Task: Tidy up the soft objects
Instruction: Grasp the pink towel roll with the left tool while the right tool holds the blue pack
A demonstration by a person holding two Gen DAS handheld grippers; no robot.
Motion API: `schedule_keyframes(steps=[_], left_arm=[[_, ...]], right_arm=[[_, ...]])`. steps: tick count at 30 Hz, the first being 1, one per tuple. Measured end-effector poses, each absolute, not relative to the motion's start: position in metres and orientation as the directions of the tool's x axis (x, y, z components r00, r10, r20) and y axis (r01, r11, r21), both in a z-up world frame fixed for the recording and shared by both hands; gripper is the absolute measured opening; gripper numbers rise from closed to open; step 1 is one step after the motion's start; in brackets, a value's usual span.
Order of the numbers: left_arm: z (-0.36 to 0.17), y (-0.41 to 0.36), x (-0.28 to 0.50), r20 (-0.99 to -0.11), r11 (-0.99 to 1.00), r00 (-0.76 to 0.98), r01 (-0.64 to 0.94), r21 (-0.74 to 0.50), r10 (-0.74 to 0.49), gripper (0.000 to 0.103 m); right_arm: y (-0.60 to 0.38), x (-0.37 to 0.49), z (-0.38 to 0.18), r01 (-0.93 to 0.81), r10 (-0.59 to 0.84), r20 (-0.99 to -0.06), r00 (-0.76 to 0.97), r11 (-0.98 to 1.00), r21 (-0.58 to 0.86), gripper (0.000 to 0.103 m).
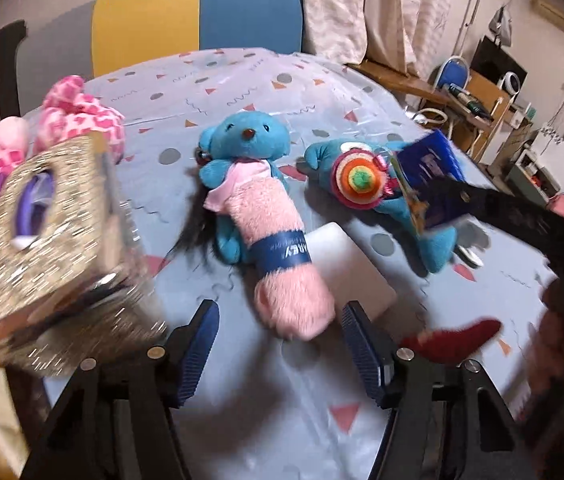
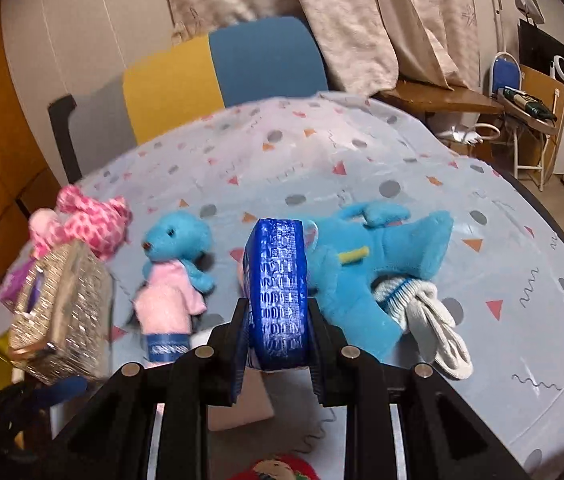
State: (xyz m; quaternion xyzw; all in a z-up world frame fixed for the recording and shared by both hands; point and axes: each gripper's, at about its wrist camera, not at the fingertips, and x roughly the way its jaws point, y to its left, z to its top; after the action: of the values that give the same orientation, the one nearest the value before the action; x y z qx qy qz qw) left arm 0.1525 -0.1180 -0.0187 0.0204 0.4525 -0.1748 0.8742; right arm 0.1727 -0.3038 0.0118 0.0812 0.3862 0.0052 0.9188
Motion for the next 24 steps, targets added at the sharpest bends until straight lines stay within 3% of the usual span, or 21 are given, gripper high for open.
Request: schedule_keyframes(steps=[10, 12, 13, 24], left_arm=[[-0.060, -0.144, 0.202, -0.843, 0.961, 0.486, 0.252, -0.115, -0.229, 0.064], [-0.065, -0.146, 0.207, -0.845, 0.959, 0.480, 0.254, -0.123, -0.236, 0.042], [-0.069, -0.148, 0.210, -0.848, 0.959, 0.476, 0.257, -0.120, -0.233, 0.038], [-0.052, -0.127, 0.153, -0.801, 0.922, 0.504, 0.356, -0.150, -0.325, 0.035]], right_arm=[[-0.305, 0.188, -0.023, 0.067, 0.101, -0.841, 0.531, 0.985, 0.160, 0.025], [-0.306, 0.189, -0.025, 0.067, 0.102, -0.846, 0.523, 0.985, 0.161, 0.026], [-0.306, 0.189, -0.027, 0.068, 0.103, -0.851, 0.515, 0.985, 0.160, 0.026], [-0.298, 0.199, -0.043, 0.041, 0.041, -0.891, 0.451, 0.997, 0.067, 0.025]])
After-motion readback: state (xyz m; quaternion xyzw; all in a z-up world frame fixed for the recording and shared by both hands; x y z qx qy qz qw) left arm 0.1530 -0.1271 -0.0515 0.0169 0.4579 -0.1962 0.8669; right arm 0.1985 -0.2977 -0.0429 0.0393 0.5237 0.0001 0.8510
